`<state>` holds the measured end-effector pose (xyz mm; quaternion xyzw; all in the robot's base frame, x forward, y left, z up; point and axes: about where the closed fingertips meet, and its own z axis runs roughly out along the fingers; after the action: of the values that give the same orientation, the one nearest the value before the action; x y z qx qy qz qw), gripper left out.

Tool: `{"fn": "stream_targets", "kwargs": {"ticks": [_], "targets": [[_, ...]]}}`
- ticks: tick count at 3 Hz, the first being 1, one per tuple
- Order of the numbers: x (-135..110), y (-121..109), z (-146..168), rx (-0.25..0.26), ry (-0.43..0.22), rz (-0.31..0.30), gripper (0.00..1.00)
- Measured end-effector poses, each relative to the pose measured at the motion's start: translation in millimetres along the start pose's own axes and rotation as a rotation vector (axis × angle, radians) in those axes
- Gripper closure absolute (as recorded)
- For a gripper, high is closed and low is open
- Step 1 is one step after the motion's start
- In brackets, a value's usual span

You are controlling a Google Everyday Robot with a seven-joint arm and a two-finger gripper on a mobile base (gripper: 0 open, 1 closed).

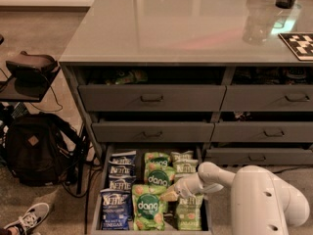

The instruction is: Pick green rice chip bag from bottom drawer and place on counter

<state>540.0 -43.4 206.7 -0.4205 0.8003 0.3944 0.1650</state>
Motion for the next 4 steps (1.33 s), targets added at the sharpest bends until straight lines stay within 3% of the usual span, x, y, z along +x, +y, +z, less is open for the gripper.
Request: {"fn": "stream_targets", "kwargs": {"ticks": [1, 2, 3, 4], "targets": [[-5, 12, -12, 0.012, -0.02, -0.009, 1.0], [-20, 38, -53, 0.061, -0.058, -0.014, 1.0], [-43, 73, -111, 0.153, -0.088, -0.049, 1.0], [-68, 131, -144, 0.187, -0.048, -0.127, 1.0]]}}
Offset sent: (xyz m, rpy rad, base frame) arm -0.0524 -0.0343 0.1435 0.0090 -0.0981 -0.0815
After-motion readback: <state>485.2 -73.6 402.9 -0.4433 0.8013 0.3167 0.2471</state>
